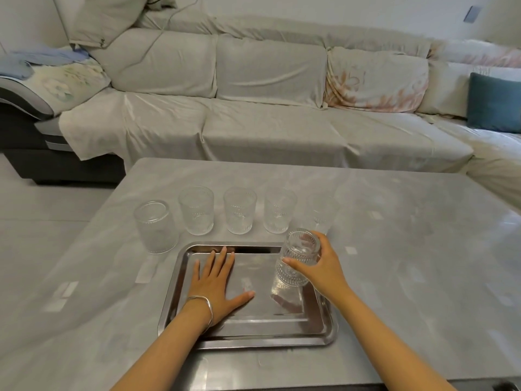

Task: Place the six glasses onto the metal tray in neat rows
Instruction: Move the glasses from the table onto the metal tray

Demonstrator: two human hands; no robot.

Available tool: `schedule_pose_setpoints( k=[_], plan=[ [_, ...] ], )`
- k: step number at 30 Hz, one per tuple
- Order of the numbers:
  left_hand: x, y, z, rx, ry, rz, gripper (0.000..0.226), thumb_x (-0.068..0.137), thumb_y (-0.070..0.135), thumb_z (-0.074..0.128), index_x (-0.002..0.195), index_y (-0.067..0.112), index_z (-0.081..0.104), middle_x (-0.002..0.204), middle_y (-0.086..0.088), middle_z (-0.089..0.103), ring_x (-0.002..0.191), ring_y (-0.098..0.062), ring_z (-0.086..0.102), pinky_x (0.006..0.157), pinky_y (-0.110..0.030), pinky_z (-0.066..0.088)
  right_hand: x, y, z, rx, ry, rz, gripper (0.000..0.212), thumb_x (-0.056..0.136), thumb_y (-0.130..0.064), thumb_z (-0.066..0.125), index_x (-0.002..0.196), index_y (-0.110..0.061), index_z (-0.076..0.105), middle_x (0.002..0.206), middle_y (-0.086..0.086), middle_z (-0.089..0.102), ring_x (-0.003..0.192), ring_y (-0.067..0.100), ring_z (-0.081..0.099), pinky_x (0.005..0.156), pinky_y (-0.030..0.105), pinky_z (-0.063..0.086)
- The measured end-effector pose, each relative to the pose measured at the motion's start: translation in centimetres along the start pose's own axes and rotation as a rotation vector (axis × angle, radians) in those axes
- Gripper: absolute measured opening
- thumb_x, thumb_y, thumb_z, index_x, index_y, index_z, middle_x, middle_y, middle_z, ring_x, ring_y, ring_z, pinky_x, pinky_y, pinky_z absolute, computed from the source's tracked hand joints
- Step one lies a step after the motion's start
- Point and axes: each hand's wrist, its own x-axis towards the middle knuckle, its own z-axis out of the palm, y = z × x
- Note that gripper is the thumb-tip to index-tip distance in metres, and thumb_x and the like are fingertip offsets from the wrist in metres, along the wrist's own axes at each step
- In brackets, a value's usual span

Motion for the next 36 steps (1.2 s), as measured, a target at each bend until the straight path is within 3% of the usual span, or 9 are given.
schedule_pose_setpoints(
  k=[7, 9, 14, 17, 20, 24, 27, 31, 36],
  plan=[
    [0.1, -0.1, 0.2, 0.002, 0.0, 0.001, 0.098, 0.075, 0.078, 0.029, 0.143, 0.025, -0.017, 0.154, 0.003, -0.022, 0.143, -0.021, -0.019, 0.115, -0.045, -0.016, -0.2, 0.0, 0.1, 0.019, -0.013, 0.007, 0.087, 0.048, -0.065, 0.079, 0.123, -0.038, 0.043, 0.119, -0.021, 0.054, 0.112, 0.006, 0.055, 0.092, 0.023, 0.048],
    [0.0, -0.1, 0.1, -0.001, -0.007, 0.005, 0.096, 0.076, 0.077, 0.029, 0.144, 0.026, -0.015, 0.155, 0.003, -0.021, 0.143, -0.021, -0.019, 0.115, -0.045, -0.015, -0.2, 0.0, 0.1, 0.023, -0.02, 0.011, 0.089, 0.05, -0.063, 0.079, 0.126, -0.036, 0.042, 0.123, -0.016, 0.054, 0.114, 0.008, 0.054, 0.096, 0.028, 0.048],
    [-0.6, -0.2, -1.8, -0.1, 0.007, 0.059, 0.091, 0.076, 0.074, 0.031, 0.147, 0.026, -0.001, 0.158, 0.004, -0.011, 0.145, -0.018, -0.011, 0.118, -0.041, -0.004, -0.3, -1.4, -0.1, -0.012, -0.008, -0.03, 0.091, 0.053, -0.056, 0.077, 0.131, -0.033, 0.036, 0.13, -0.013, 0.046, 0.12, 0.008, 0.046, 0.093, 0.015, 0.037],
    [-1.3, -0.7, -4.9, -0.178, 0.17, 0.132, 0.084, 0.075, 0.071, 0.033, 0.145, 0.026, 0.021, 0.157, 0.004, 0.012, 0.145, -0.017, 0.011, 0.117, -0.034, 0.011, 0.1, -3.2, -0.3, -0.019, 0.017, -0.106, 0.085, 0.057, -0.056, 0.074, 0.131, -0.034, 0.036, 0.134, -0.013, 0.043, 0.123, 0.005, 0.042, 0.093, 0.008, 0.032],
    [-1.5, -2.3, -8.4, -0.236, 0.41, 0.15, 0.062, 0.084, 0.051, 0.051, 0.136, 0.02, 0.04, 0.148, -0.002, 0.037, 0.135, -0.02, 0.034, 0.11, -0.031, 0.027, 1.0, -5.5, 0.1, -0.042, -0.01, -0.162, 0.076, 0.062, -0.057, 0.071, 0.128, -0.038, 0.039, 0.132, -0.019, 0.042, 0.121, 0.001, 0.04, 0.088, 0.0, 0.027],
    [-1.0, -5.9, -11.6, -0.256, 0.579, 0.024, 0.059, 0.081, 0.036, 0.064, 0.132, 0.015, 0.045, 0.141, -0.008, 0.044, 0.13, -0.026, 0.04, 0.104, -0.039, 0.037, 2.3, -7.7, 2.2, -0.076, -0.07, -0.215, 0.064, 0.071, -0.043, 0.073, 0.127, -0.027, 0.047, 0.13, -0.013, 0.048, 0.118, 0.003, 0.044, 0.083, -0.006, 0.03],
    [0.1, -8.9, -12.1, -0.325, 0.566, -0.136, 0.071, 0.077, 0.036, 0.069, 0.136, 0.013, 0.038, 0.146, -0.01, 0.038, 0.133, -0.029, 0.035, 0.106, -0.042, 0.034, 2.8, -8.7, 4.4, -0.058, -0.138, -0.229, 0.062, 0.07, -0.049, 0.07, 0.124, -0.028, 0.049, 0.13, -0.01, 0.05, 0.12, 0.006, 0.046, 0.094, 0.004, 0.034],
    [2.0, -11.5, -11.2, -0.639, 0.458, -0.282, 0.09, 0.07, 0.036, 0.076, 0.142, 0.017, 0.025, 0.15, -0.007, 0.031, 0.135, -0.027, 0.033, 0.109, -0.041, 0.032, 3.6, -9.3, 7.3, -0.036, -0.205, -0.217, 0.058, 0.066, -0.056, 0.064, 0.118, -0.034, 0.049, 0.124, -0.017, 0.05, 0.119, 0.005, 0.048, 0.104, 0.026, 0.039],
    [4.0, -12.7, -10.0, -0.789, 0.475, -0.323, 0.082, 0.064, 0.028, 0.082, 0.132, 0.018, 0.037, 0.129, -0.007, 0.051, 0.112, -0.025, 0.051, 0.093, -0.032, 0.041, 4.6, -9.0, 9.3, -0.033, -0.248, -0.217, 0.05, 0.069, -0.051, 0.068, 0.115, -0.038, 0.05, 0.125, -0.015, 0.052, 0.118, 0.004, 0.049, 0.101, 0.021, 0.039]
  ],
)
